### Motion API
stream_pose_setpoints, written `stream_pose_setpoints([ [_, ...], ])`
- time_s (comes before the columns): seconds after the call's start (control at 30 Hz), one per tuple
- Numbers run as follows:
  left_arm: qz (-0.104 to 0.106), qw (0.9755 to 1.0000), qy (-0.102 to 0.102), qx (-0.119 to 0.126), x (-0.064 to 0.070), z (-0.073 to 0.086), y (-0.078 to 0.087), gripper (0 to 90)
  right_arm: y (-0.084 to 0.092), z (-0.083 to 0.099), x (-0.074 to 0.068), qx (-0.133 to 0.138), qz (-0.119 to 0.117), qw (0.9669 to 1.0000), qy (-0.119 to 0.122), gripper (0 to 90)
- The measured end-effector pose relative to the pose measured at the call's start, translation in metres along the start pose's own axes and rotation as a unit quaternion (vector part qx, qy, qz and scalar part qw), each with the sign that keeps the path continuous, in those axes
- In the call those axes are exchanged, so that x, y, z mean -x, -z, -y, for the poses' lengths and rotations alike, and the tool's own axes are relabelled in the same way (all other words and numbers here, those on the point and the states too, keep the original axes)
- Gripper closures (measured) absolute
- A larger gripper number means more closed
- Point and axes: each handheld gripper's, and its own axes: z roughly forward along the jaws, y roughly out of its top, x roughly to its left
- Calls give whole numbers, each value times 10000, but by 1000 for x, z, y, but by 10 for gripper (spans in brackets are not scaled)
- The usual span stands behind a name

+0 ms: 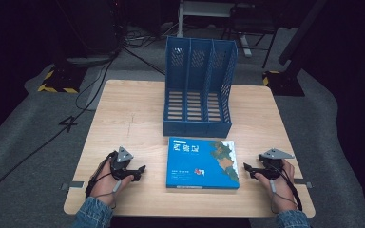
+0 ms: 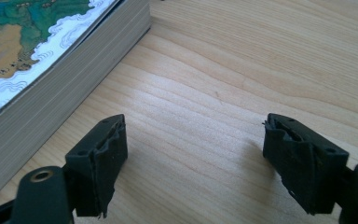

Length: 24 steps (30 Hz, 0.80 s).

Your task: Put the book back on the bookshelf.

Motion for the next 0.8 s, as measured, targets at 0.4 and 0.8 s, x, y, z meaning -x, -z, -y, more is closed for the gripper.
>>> stream_pose_setpoints([
  [0.4, 416, 9989, 85, 202, 16, -24, 7, 359, 16, -3, -7, -88, -453, 9989, 9, 248],
  [0.8, 1077, 9935, 3, 361, 45, -49, 1, 369, 35, -13, -41, -8, -850, 9959, 307, 215],
])
